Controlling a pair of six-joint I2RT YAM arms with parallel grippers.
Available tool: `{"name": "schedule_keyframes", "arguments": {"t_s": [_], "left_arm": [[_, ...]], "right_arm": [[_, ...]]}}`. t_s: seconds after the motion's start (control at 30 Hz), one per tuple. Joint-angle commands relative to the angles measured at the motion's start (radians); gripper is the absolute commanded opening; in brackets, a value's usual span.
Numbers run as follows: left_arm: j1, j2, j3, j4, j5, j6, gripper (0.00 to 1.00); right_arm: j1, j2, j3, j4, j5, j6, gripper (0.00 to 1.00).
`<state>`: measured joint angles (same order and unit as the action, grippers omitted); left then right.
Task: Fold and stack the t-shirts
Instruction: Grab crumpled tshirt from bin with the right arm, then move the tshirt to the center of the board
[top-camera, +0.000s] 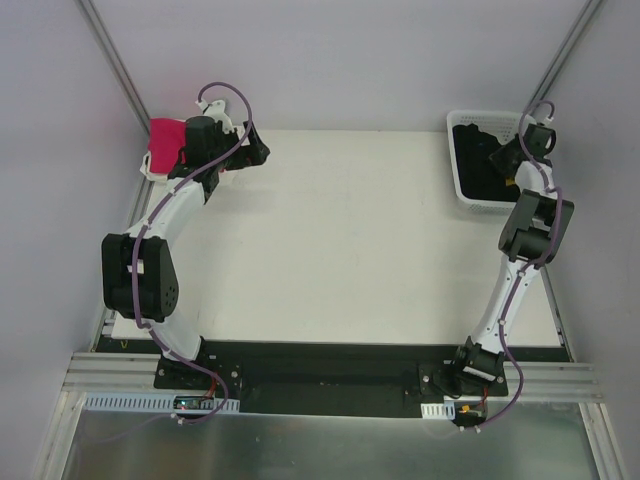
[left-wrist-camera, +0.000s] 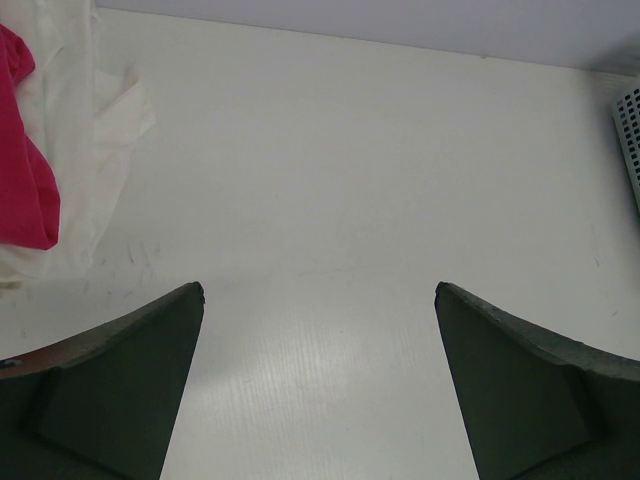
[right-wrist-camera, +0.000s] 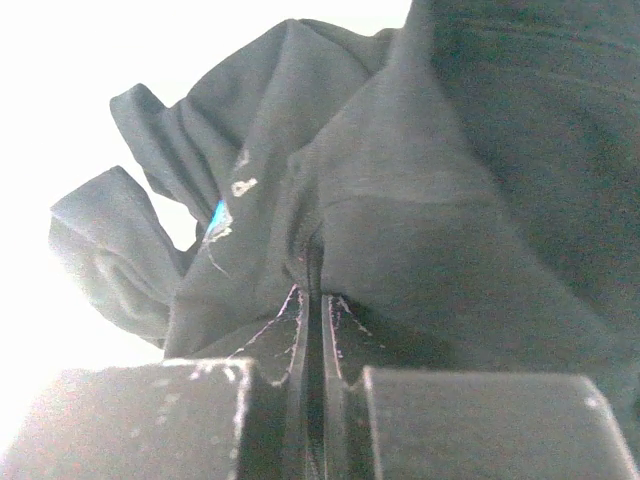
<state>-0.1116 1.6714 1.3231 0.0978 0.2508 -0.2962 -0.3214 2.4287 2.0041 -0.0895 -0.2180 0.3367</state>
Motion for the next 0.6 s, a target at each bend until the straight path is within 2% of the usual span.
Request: {"name": "schedule_keyframes", "arguments": {"t_s": [0.0,0.17,0.3,0.37,0.47,0.53,0.57], "left_arm": [[-0.005,-0.006,0.011,0.040,-0.010,-0.009,0.99],[-0.007,0.005,-0.004,0.048,0.004,-0.027,0.99],[-0.008,0.010,-0.028,0.063,0.008,-0.037,0.99],[-0.008,0.013,-0.036,0.069,0.010,-0.040,0.99],[-0.008,0.011,-0.051,0.077,0.010,-0.038,0.99],[-0.008,0.008,-0.058,0.082,0.015,-0.040,1.00],[-0.008,0.007,-0.064,0.086,0.019,-0.041,0.99]], "right_arm": [[0.015,-0.068,0.102,-0.029,-0.033,-0.001,0.01],[0.021,-0.115,0.338,-0.156,-0.081,0.010,0.01],[0.033,-0.186,0.459,-0.219,-0.107,0.030,0.01],[0.035,-0.253,0.478,-0.220,-0.135,0.064,0.01],[0.047,-0.368,0.464,-0.196,-0.257,0.102,0.01],[0.065,-0.449,0.374,-0.140,-0.381,0.110,0.00],[0.073,-0.542,0.314,-0.100,-0.426,0.136,0.00]]}}
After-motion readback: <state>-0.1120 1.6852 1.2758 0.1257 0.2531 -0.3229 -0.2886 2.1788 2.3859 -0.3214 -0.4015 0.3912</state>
